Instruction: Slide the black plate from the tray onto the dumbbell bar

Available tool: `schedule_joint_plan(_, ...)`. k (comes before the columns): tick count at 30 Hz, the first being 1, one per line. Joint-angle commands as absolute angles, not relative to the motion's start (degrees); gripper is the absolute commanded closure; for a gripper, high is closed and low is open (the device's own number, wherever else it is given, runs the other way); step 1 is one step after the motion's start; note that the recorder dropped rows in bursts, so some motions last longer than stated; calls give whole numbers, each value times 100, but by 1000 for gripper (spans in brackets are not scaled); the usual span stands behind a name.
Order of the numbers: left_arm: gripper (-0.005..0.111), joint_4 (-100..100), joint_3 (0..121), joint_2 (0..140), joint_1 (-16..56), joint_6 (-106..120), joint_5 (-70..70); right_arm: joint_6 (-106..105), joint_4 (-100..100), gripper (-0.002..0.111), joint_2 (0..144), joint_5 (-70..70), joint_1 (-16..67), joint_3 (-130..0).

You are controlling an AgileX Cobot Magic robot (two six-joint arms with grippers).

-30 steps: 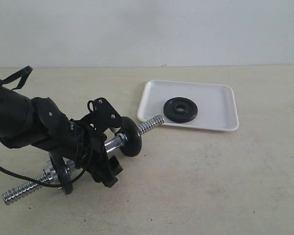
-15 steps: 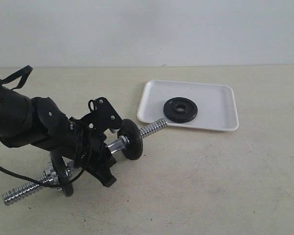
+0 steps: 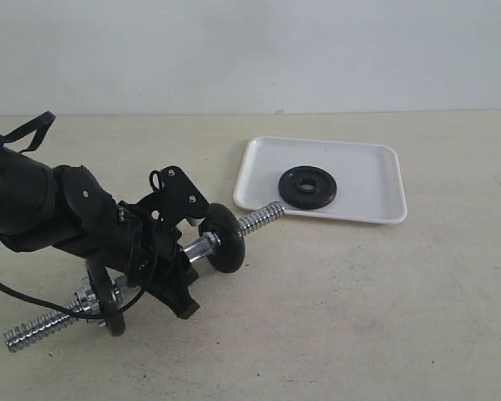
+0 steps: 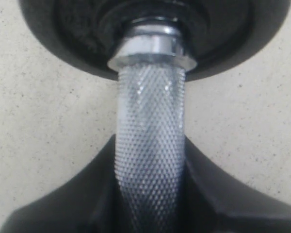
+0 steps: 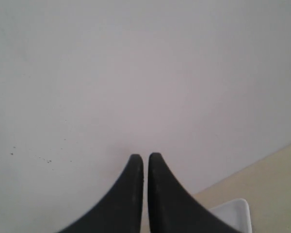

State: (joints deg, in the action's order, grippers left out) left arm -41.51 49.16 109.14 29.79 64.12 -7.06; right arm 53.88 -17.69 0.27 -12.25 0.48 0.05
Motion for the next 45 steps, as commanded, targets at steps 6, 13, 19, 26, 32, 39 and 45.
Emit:
schedule_joint_plan(6, 102, -4257, 5032, 10109, 3001, 6384, -1050, 5376, -1779, 108, 0, -1757, 54, 0)
schedule_joint_plan(13, 102, -4267, 5032, 9459, 3001, 6384, -1101, 5365, -1789, 108, 0, -1756, 54, 0)
schedule_joint_plan(19, 102, -4307, 5032, 9334, 3001, 6384, -1287, 5354, -1857, 108, 0, -1756, 54, 0)
schedule_joint_plan(26, 102, -4542, 5032, 9334, 3001, 6384, -1541, 5415, -3272, 108, 0, -1759, 54, 0)
schedule_joint_plan(32, 102, -4568, 5032, 9334, 3001, 6384, -1567, 5667, -4811, 108, 0, -1732, 54, -291)
schedule_joint_plan(39, 102, -4646, 5032, 9334, 3001, 6384, -1557, 6412, -6189, 108, 1509, -1774, 54, -1025)
schedule_joint_plan(45, 102, -4671, 5032, 9334, 2987, 6384, -1440, 7468, -7779, 108, 3621, -2028, 54, -2171)
